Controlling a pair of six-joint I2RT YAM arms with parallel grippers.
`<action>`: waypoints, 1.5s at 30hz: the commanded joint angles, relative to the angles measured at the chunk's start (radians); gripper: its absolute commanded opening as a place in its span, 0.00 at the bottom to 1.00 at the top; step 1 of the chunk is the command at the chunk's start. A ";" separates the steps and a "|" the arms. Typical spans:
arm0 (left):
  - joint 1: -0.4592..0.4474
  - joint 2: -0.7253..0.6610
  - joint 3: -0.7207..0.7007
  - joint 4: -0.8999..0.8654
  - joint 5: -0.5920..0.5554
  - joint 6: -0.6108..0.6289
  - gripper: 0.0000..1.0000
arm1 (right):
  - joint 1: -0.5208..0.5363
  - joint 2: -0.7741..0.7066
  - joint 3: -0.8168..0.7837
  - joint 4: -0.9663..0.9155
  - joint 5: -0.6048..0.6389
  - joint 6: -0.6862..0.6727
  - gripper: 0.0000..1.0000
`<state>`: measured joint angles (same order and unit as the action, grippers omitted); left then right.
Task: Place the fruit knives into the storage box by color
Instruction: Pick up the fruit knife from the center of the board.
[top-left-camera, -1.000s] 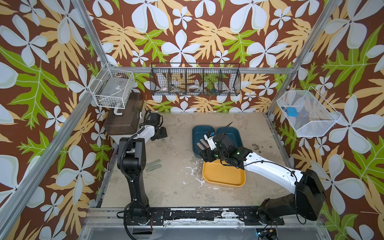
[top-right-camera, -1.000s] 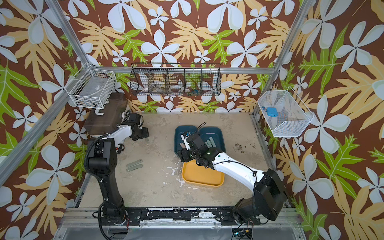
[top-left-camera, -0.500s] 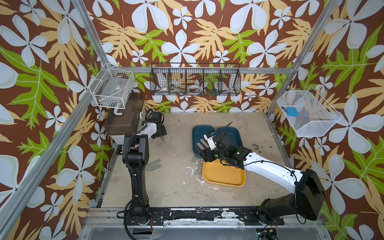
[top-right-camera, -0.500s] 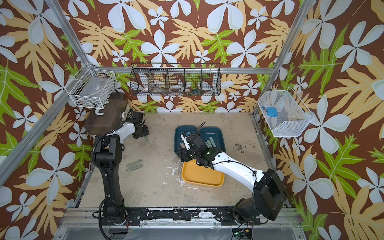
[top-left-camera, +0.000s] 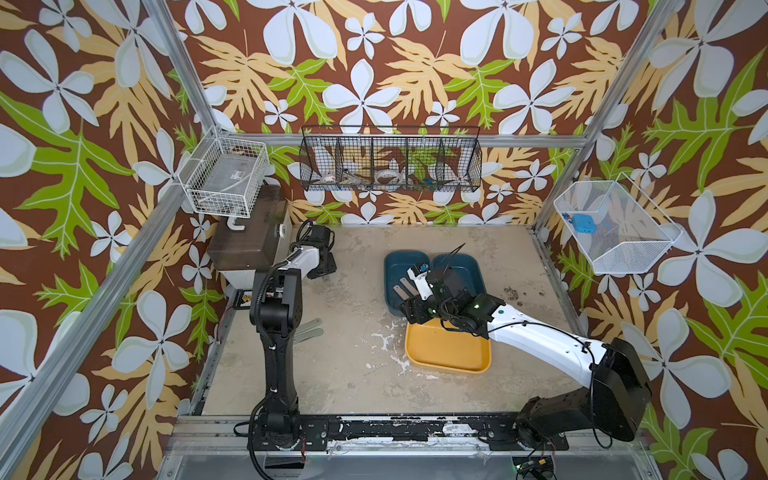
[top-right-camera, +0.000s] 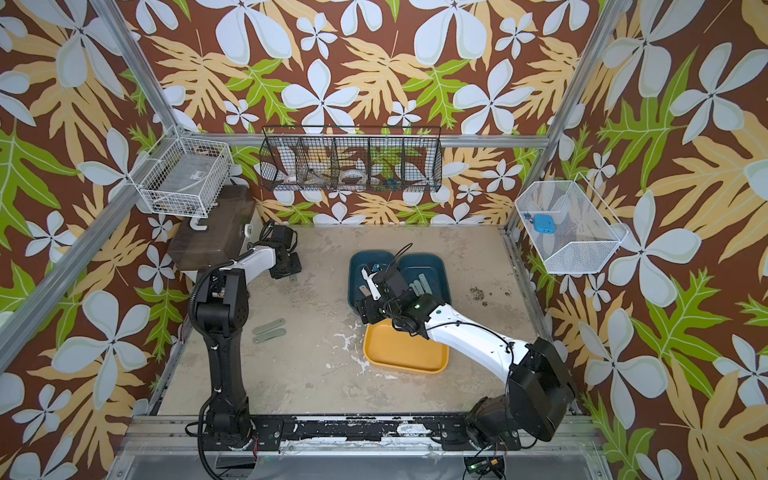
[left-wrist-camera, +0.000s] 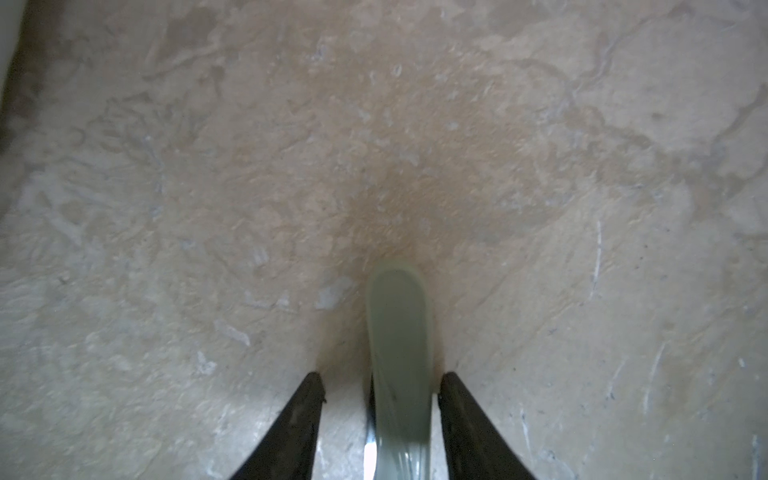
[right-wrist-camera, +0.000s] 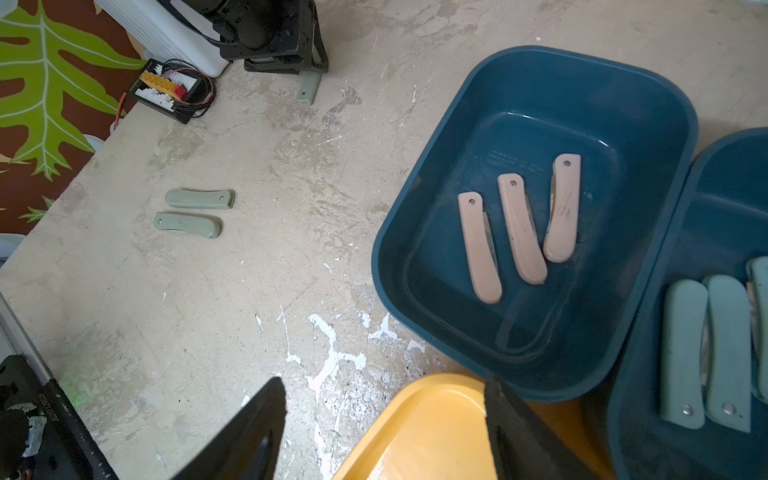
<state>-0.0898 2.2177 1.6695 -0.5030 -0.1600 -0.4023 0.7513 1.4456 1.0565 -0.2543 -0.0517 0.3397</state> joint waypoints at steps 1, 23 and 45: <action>-0.004 0.004 -0.010 -0.022 -0.002 -0.010 0.42 | 0.001 -0.009 0.003 0.020 0.004 0.001 0.76; -0.028 -0.135 -0.104 0.021 0.030 0.014 0.22 | 0.001 -0.007 0.007 0.023 0.005 0.004 0.76; -0.416 -0.621 -0.373 0.009 0.028 -0.034 0.20 | -0.305 -0.218 -0.163 -0.004 -0.034 0.036 0.76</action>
<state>-0.4480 1.6310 1.2999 -0.4782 -0.1162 -0.3950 0.4847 1.2606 0.9215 -0.2497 -0.0727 0.3626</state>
